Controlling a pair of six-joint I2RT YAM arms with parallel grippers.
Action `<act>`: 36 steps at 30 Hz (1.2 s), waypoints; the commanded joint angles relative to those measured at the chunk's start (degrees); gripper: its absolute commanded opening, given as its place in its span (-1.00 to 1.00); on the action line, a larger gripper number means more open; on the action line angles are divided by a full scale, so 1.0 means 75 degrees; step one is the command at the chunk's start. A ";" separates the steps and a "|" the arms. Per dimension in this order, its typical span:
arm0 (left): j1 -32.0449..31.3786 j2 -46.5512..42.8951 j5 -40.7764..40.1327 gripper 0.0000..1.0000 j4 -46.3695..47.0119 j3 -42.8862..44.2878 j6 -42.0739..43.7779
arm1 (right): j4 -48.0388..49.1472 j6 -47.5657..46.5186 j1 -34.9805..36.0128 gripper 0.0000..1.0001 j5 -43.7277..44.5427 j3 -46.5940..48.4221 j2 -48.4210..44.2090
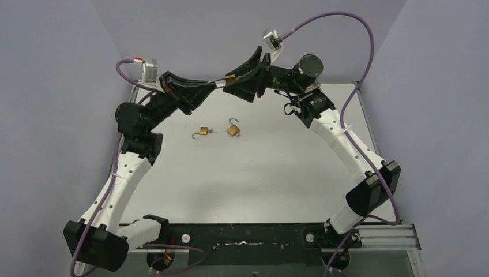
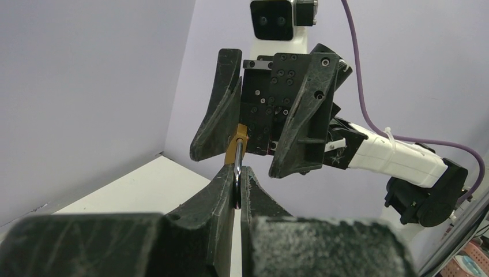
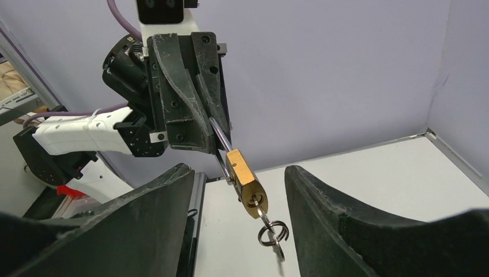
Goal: Lock with the key
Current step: Lock the lock.
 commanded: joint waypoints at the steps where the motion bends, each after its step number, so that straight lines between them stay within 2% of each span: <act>1: -0.0013 -0.0175 -0.0225 -1.00 0.0421 0.0118 0.0139 | 0.0437 0.0210 0.0097 0.13 -0.0124 0.0458 0.0044; 5: -0.0022 -0.0156 -0.0234 -1.00 0.0414 0.0113 0.0160 | 0.0424 0.0284 0.0097 -0.05 -0.0147 0.0481 0.0046; 10: -0.0013 -0.0169 -0.0249 -1.00 0.0252 0.0094 0.0285 | 0.0361 0.0235 0.0097 -0.13 -0.0185 0.0433 -0.0095; 15: -0.0014 -0.0148 -0.0227 -1.00 0.0224 0.0114 0.0304 | 0.0197 0.0123 0.0088 -0.43 -0.0150 0.0439 -0.0164; 24: -0.0013 -0.0230 -0.0179 -1.00 0.0052 0.0122 0.0414 | 0.0109 0.0087 0.0010 -0.58 -0.0150 0.0418 -0.0236; 28: -0.0013 -0.0238 -0.0146 -1.00 0.0005 0.0099 0.0453 | 0.0096 0.0097 -0.0037 -0.56 -0.0151 0.0399 -0.0265; 30: -0.0013 -0.0251 -0.0134 -1.00 0.0001 0.0080 0.0467 | 0.0113 0.0110 -0.0064 -0.30 -0.0156 0.0386 -0.0269; 36: -0.0001 -0.0245 -0.0085 -1.00 -0.0021 0.0089 0.0476 | 0.0270 0.0249 -0.0109 -0.19 -0.0174 0.0373 -0.0251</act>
